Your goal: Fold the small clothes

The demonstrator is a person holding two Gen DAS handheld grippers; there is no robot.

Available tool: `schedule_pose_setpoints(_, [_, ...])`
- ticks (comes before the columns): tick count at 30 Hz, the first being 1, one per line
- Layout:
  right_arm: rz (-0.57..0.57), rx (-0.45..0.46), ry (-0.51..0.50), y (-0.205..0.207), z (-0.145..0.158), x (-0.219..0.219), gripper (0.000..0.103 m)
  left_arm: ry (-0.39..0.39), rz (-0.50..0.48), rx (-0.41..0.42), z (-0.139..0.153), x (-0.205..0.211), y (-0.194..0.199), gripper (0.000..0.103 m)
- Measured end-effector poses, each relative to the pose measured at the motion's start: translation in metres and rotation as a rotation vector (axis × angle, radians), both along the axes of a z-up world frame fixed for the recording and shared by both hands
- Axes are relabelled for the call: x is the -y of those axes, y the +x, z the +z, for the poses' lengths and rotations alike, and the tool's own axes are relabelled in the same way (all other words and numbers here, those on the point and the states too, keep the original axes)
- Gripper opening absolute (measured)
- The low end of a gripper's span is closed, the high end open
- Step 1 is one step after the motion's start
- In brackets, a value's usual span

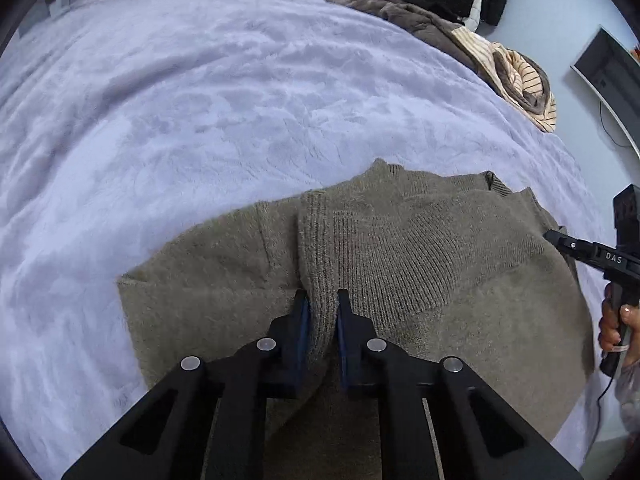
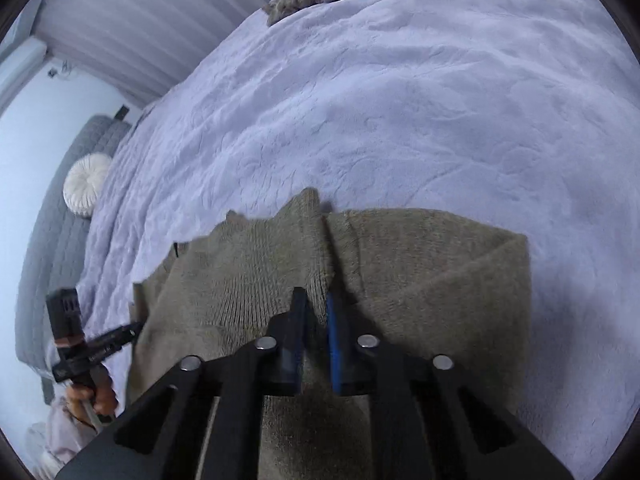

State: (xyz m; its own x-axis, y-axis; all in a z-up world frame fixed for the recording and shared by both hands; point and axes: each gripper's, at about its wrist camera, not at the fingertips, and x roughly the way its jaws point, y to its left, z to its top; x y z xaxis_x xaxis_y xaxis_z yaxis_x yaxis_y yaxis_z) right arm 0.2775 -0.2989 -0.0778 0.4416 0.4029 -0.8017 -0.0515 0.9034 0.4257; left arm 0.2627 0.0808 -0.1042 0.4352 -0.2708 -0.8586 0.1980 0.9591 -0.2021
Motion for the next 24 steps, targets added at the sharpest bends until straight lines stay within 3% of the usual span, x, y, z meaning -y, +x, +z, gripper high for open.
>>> schedule_pose_setpoints(2, [-0.006,0.056,-0.086,-0.007,0.005,-0.002,0.01,0.12,0.08,0.077,-0.001,-0.007,-0.001,0.01])
schedule_pose_setpoints(4, [-0.062,0.035,-0.156,-0.003,-0.006,0.009,0.01,0.117,0.152,0.054,-0.011,-0.024,0.006,0.011])
schedule_pose_setpoints(6, [-0.118,0.001,-0.068,0.002,-0.017,0.026,0.01,0.078,0.212,0.04,-0.012,-0.036,0.007,0.011])
schedule_pose_setpoints(8, [-0.167,0.005,-0.029,-0.003,-0.013,0.033,0.01,0.185,0.253,0.062,-0.004,-0.038,0.003,0.011])
schedule_pose_setpoints(9, [-0.182,0.012,-0.04,-0.007,-0.008,0.034,0.01,0.203,0.251,0.067,0.001,-0.04,0.0,0.011])
schedule_pose_setpoints(11, [-0.212,0.046,-0.073,-0.02,0.006,0.036,0.01,0.107,0.24,0.073,0.014,-0.048,-0.011,0.011])
schedule_pose_setpoints(13, [-0.205,0.12,-0.042,-0.036,0.021,0.035,0.012,-0.009,0.219,0.062,0.021,-0.049,-0.02,0.011])
schedule_pose_setpoints(15, [-0.166,0.149,-0.013,-0.043,0.025,0.029,0.012,-0.072,0.175,0.04,0.02,-0.035,-0.027,0.011])
schedule_pose_setpoints(19, [-0.097,0.107,-0.049,-0.04,0.005,0.002,0.012,-0.045,0.151,0.003,-0.009,-0.001,-0.034,0.011])
schedule_pose_setpoints(21, [-0.103,0.096,-0.087,-0.04,-0.012,-0.002,0.009,-0.057,0.163,0.036,-0.022,-0.001,-0.039,0.011])
schedule_pose_setpoints(24, [-0.154,0.11,-0.048,-0.049,-0.014,0.014,0.008,-0.082,0.161,0.052,-0.02,-0.015,-0.049,0.011])
